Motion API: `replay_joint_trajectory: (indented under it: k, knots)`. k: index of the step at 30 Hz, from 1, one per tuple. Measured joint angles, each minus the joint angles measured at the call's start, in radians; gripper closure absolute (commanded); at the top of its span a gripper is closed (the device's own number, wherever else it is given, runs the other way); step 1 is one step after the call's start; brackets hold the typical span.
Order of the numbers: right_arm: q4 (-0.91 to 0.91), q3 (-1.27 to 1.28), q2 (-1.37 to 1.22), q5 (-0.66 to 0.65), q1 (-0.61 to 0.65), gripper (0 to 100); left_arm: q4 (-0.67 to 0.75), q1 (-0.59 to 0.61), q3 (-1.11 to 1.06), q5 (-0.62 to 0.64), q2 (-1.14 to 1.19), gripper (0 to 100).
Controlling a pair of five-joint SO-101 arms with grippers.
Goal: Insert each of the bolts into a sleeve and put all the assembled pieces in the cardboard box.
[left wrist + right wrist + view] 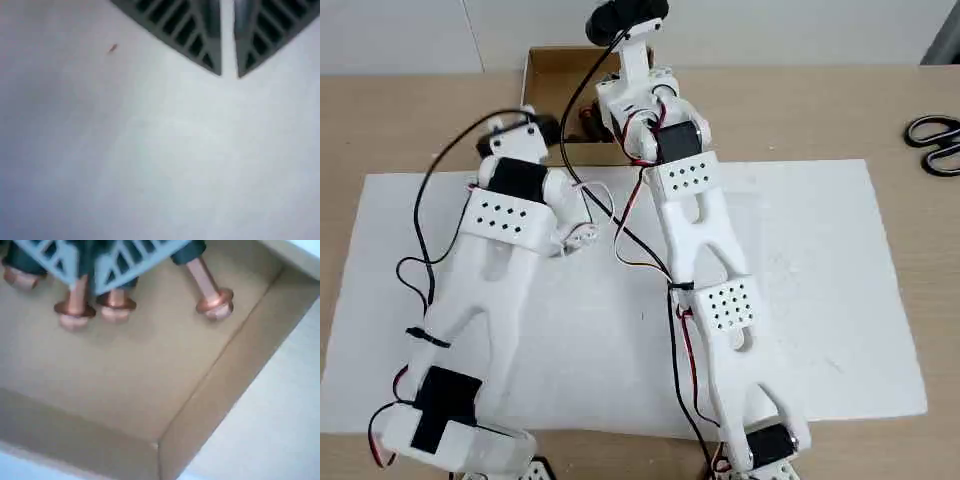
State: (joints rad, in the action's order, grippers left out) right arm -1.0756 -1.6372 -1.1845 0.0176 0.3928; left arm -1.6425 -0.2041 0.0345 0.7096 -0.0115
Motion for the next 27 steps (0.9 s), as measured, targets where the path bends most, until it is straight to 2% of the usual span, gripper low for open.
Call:
replay_joint_trajectory:
  k: [7, 15, 22, 27]
  knots:
    - [-0.146, 0.0, 0.106, 0.006, -0.002, 99.5, 0.0, 0.005, 0.196, -0.014, 0.0, 99]
    - [-0.431, 0.0, 0.287, 0.025, -0.023, 99.5, -0.005, 0.058, 0.354, -0.08, -0.014, 99]
    - [-0.624, -0.006, 0.45, 0.064, -0.021, 99.5, -0.026, 0.057, 0.405, -0.144, -0.199, 99]
    - [-0.649, -0.008, 0.539, 0.094, -0.031, 99.5, -0.029, 0.057, 0.39, -0.178, -0.356, 99]
